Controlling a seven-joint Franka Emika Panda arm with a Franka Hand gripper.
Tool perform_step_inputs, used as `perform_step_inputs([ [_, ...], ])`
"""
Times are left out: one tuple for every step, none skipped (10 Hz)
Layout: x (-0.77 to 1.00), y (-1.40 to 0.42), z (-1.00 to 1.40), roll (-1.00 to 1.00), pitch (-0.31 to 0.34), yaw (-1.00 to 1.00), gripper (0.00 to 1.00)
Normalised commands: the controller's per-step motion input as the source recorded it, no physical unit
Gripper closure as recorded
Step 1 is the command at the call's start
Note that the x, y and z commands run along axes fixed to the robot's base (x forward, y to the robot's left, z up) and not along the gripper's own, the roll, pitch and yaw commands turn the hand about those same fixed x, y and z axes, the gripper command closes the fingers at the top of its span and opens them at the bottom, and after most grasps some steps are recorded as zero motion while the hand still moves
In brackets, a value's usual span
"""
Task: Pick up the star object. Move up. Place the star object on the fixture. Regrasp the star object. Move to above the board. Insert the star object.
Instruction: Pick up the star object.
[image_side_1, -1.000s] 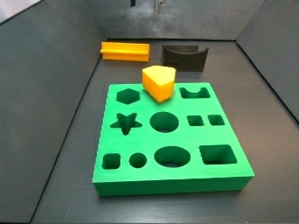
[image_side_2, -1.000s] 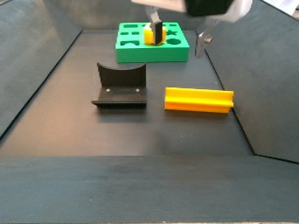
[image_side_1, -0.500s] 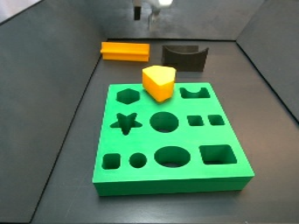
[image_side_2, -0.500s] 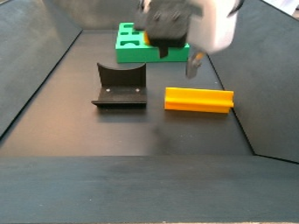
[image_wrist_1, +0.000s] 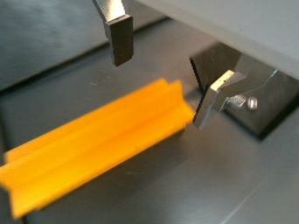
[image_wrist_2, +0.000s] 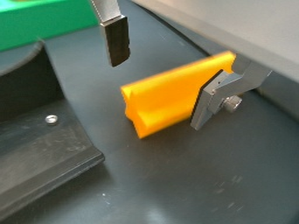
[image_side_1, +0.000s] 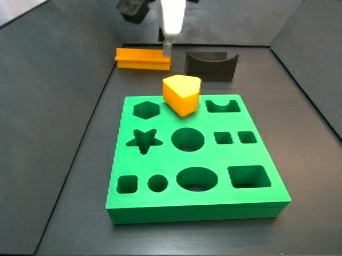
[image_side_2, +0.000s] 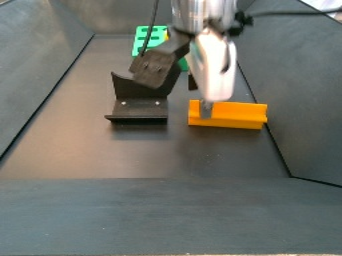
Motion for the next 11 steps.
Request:
perform_step_inputs([
  [-0.03, -0.05, -0.91, 0.07, -0.027, -0.93, 0.0],
  [-0.2, -0.05, -0.81, 0.1, -0.043, -0.78, 0.0],
  [-0.06, 0.08, -0.05, -0.07, -0.1, 0.0, 0.0],
  [0.0, 0.0, 0.0, 0.0, 0.0, 0.0, 0.0],
  [0.0, 0.0, 0.0, 0.0, 0.0, 0.0, 1.0],
  [0.0, 0.0, 0.0, 0.0, 0.0, 0.0, 1.0],
  [0.0, 0.0, 0.0, 0.0, 0.0, 0.0, 1.0],
  [0.0, 0.0, 0.0, 0.0, 0.0, 0.0, 1.0],
  [0.0, 0.0, 0.0, 0.0, 0.0, 0.0, 1.0],
  [0.0, 0.0, 0.0, 0.0, 0.0, 0.0, 1.0],
  [0.0, 0.0, 0.0, 0.0, 0.0, 0.0, 1.0],
])
